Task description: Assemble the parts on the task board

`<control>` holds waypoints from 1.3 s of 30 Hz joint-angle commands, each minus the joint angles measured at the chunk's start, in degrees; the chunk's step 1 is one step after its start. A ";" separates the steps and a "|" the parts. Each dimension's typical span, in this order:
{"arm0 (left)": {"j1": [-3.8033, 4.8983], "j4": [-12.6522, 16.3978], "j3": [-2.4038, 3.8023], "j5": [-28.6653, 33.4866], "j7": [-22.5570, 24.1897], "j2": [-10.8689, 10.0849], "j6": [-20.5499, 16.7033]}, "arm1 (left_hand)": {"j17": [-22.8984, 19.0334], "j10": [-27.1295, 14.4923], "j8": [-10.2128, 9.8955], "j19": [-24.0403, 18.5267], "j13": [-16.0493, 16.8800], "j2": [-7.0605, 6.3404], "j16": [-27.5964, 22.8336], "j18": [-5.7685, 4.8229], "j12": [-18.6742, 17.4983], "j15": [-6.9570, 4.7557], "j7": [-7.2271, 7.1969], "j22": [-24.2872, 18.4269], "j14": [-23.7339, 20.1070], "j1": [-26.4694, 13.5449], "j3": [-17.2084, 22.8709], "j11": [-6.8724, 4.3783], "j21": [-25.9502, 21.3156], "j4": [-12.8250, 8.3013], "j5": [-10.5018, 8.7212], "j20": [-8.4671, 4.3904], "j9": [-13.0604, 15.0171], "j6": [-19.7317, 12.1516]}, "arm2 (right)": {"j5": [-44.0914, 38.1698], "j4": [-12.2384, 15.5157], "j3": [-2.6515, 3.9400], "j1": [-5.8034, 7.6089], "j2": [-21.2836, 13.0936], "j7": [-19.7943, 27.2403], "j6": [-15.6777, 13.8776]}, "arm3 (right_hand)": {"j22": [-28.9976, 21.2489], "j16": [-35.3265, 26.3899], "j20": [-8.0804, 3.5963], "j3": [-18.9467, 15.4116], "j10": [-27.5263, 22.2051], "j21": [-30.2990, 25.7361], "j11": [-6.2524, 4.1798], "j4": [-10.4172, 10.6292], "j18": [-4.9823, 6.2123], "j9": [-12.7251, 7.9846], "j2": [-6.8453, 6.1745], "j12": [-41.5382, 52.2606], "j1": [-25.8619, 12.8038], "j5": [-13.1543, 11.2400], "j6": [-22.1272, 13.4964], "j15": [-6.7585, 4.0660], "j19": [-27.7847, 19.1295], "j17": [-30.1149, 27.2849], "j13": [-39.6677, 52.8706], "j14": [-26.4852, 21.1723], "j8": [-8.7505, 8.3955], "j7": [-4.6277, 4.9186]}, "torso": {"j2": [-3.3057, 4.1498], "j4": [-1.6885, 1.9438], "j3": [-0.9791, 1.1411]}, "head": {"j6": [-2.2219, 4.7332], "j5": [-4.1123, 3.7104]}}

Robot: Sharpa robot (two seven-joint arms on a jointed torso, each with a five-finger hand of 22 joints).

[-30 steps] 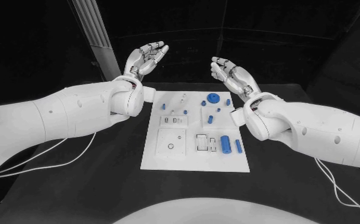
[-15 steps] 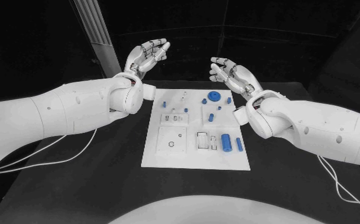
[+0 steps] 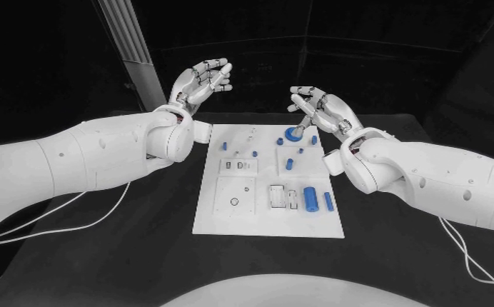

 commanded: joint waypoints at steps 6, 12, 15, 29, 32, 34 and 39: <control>0.28 2.43 0.02 0.18 14.91 -1.80 3.99 | 0.05 1.85 4.76 0.90 -0.02 -0.12 0.51 1.59 0.53 -0.91 7.31 0.49 2.70 0.04 0.12 -0.86 1.32 0.12 -0.02 -0.02 0.43 0.49 | -0.90 -0.31 0.10 0.51 -0.67 -1.04 4.49 | 28.65 33.31 -1.85 1.41 1.80 27.71 -1.56 -0.18 -2.66 0.06 -0.26 -1.85 3.11 0.02 -0.30 -0.96 10.47 41.73 -0.89 9.08 1.35 5.92 | 1.88 0.07 0.04 | 1.28 -0.38; 0.38 4.83 0.02 0.18 13.84 -3.90 5.28 | -0.02 1.97 6.51 0.55 -0.06 -0.05 0.16 1.59 0.33 -0.74 8.16 0.52 2.65 -0.08 0.00 -0.49 1.45 0.11 -0.01 0.02 0.60 2.30 | -4.61 -1.57 0.13 1.88 -0.74 -3.02 6.38 | 69.28 43.29 -0.07 3.88 7.57 52.42 -0.93 -1.57 -8.84 1.00 -1.50 -0.68 10.72 1.13 17.28 0.22 24.86 61.48 -0.90 12.58 8.04 6.63 | 2.97 0.17 0.03 | 1.85 -0.86; 0.40 5.26 0.02 0.18 13.64 -4.15 5.59 | -0.02 1.96 6.54 0.55 -0.06 -0.04 0.14 1.59 0.32 -0.74 8.17 0.52 2.64 -0.08 0.00 -0.48 1.46 0.11 -0.01 0.02 0.61 2.34 | -8.89 -2.46 0.13 2.53 -0.51 -4.27 6.50 | 74.46 44.29 -0.28 5.70 11.31 54.53 -1.43 -4.41 -9.83 0.60 -2.83 -0.83 15.31 0.89 24.19 -0.34 27.15 63.77 -0.98 12.77 5.76 5.39 | 3.42 0.47 -0.03 | 2.02 -1.24; 0.43 6.52 0.02 -0.88 13.41 -4.03 6.94 | -0.05 0.91 5.73 0.05 -0.15 0.46 -0.36 1.42 -0.50 -0.53 8.30 0.49 1.98 0.02 0.05 -0.28 1.47 0.12 -0.01 0.04 0.00 1.60 | -34.87 -7.71 0.18 3.64 2.47 -15.35 3.98 | 74.46 44.92 -1.23 10.92 16.76 54.53 -3.18 -11.07 -9.83 0.24 -6.64 -9.46 27.16 -0.11 35.32 -1.66 27.15 64.53 -1.13 12.63 -6.70 3.10 | 5.54 1.18 -0.22 | 2.57 -2.49; 0.43 6.72 0.02 -2.20 13.43 -4.17 7.21 | -0.07 0.64 5.43 -0.20 -0.15 0.55 -0.49 1.33 -0.73 -0.48 8.31 0.44 1.81 0.01 0.02 -0.25 1.39 0.12 0.00 0.05 -0.18 1.42 | -39.50 -8.42 0.19 3.66 3.19 -17.70 4.23 | 74.46 44.97 -1.23 11.20 16.86 54.53 -3.18 -11.48 -9.83 0.27 -6.93 -10.39 28.22 -0.14 35.10 -1.64 27.15 64.78 -1.09 12.67 -7.98 2.96 | 5.93 1.19 -0.24 | 2.71 -2.88; 0.45 6.91 0.02 -2.74 13.43 -4.29 7.28 | -0.07 0.57 5.29 -0.30 -0.15 0.58 -0.54 1.31 -0.79 -0.46 8.32 0.42 1.76 0.01 0.01 -0.23 1.35 0.12 -0.01 0.05 -0.24 1.34 | -42.52 -8.77 0.20 3.66 3.67 -19.29 4.51 | 74.46 45.00 -1.25 11.36 17.03 54.53 -3.26 -11.64 -9.83 0.31 -7.04 -11.02 28.89 -0.16 35.14 -1.65 27.15 64.98 -1.08 12.71 -8.75 2.83 | 6.27 1.21 -0.28 | 2.76 -3.02; 0.54 7.24 0.02 -3.31 13.29 -4.37 7.45 | -0.09 0.49 5.24 -0.45 -0.15 0.65 -0.62 1.26 -0.88 -0.43 8.32 0.39 1.67 -0.03 0.00 -0.22 1.29 0.13 -0.01 0.05 -0.30 1.31 | -48.77 -9.35 0.20 3.67 4.68 -23.59 5.83 | 74.46 45.08 -1.37 11.82 17.15 54.53 -3.48 -11.88 -9.83 0.35 -6.92 -12.45 30.35 -0.18 35.50 -1.78 27.15 65.57 -1.08 12.82 -10.13 2.61 | 6.96 1.47 -0.37 | 2.92 -3.26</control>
